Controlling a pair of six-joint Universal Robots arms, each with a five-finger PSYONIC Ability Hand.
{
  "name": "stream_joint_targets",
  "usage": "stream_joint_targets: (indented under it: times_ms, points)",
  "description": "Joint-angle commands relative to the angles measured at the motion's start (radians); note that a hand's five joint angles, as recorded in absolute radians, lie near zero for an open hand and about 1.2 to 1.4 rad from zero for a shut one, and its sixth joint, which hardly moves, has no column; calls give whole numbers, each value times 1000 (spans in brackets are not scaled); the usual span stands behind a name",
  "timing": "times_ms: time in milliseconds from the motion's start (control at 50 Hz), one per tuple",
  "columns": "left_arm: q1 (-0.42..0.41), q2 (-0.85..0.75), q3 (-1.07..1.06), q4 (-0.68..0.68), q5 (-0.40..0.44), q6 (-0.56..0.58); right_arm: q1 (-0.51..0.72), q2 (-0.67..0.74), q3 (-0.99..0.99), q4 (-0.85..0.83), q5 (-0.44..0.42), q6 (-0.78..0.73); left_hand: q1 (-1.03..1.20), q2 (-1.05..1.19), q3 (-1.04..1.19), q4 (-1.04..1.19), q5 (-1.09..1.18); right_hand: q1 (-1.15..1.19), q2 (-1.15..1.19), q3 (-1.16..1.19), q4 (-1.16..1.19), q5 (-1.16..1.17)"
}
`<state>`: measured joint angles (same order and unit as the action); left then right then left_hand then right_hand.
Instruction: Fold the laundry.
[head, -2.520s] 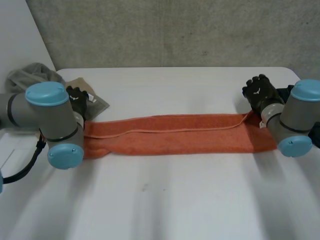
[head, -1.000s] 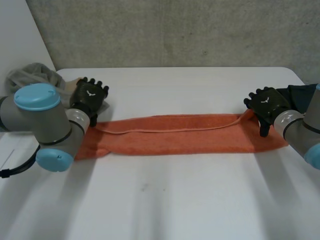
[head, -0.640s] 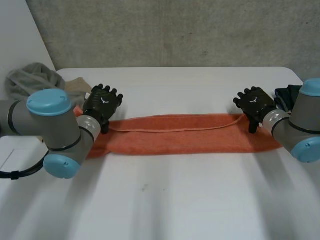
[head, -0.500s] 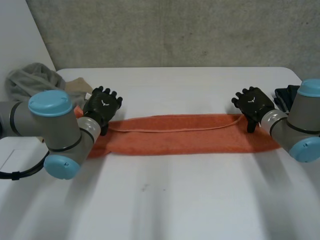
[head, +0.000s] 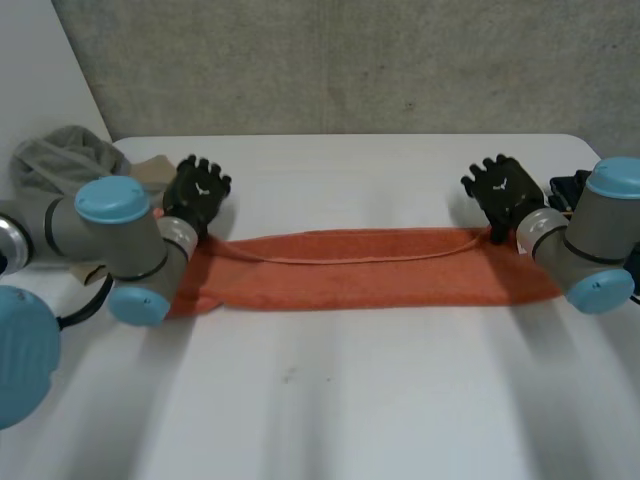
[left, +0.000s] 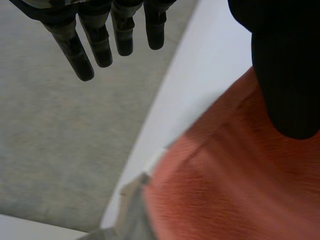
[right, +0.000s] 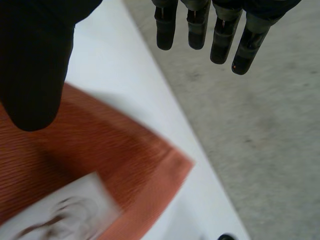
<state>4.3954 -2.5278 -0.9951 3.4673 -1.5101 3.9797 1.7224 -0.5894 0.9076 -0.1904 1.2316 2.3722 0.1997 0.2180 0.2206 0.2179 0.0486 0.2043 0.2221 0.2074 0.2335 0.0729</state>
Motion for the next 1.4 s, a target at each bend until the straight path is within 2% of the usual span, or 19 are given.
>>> stream_joint_targets:
  times_ms: [20,120,280,340,440,500,600,700,820,920,1160,1240,1260,1400]
  points:
    - [44,-186,355,49,-31,-117,-3,124,-225,-112,43,192,131,113,110,113,108,-30,-48,-33,-59,-73]
    - [44,-209,409,47,-68,-143,-3,178,-335,-104,111,236,152,133,131,134,128,-30,-48,-33,-59,-73]
    - [32,-94,224,47,-65,-146,-3,120,-260,-38,117,237,137,119,116,119,114,-30,-48,-33,-59,-73]
    - [26,-17,107,46,-67,-146,-3,30,-159,-20,115,237,128,110,107,110,105,-30,-48,-33,-59,-73]
    - [24,136,-117,50,-61,-146,-13,-200,96,-8,97,234,114,95,93,95,90,-30,-48,-33,-59,-73]
    - [22,214,-249,50,-51,-148,-24,-280,184,20,82,234,87,69,66,69,64,-30,-48,-33,-59,-73]
    - [22,345,-411,49,-32,-151,-88,-380,310,182,40,234,81,63,60,63,58,-30,-48,-33,-59,-73]
    - [22,451,-542,58,-10,-159,-118,-379,359,284,40,225,75,57,55,57,52,95,77,92,66,52]
    - [18,500,-603,59,1,-201,-147,-339,384,244,35,211,75,57,55,57,52,294,277,291,265,251]
    - [12,511,-626,59,2,-260,-156,-284,387,236,46,142,75,57,55,57,52,301,283,297,271,257]
    - [15,501,-636,58,4,-264,-185,-244,392,236,52,108,75,57,55,57,52,303,286,300,274,260]
    - [16,503,-639,59,4,-264,-201,-240,393,232,48,105,75,57,55,57,52,898,880,895,869,855]
    - [16,504,-639,59,4,-264,-211,-240,389,232,49,105,75,57,55,57,52,1189,1171,1186,1160,1146]
    - [12,523,-640,58,2,-266,-257,-277,418,207,49,105,78,60,58,60,55,1192,1174,1189,1163,1149]
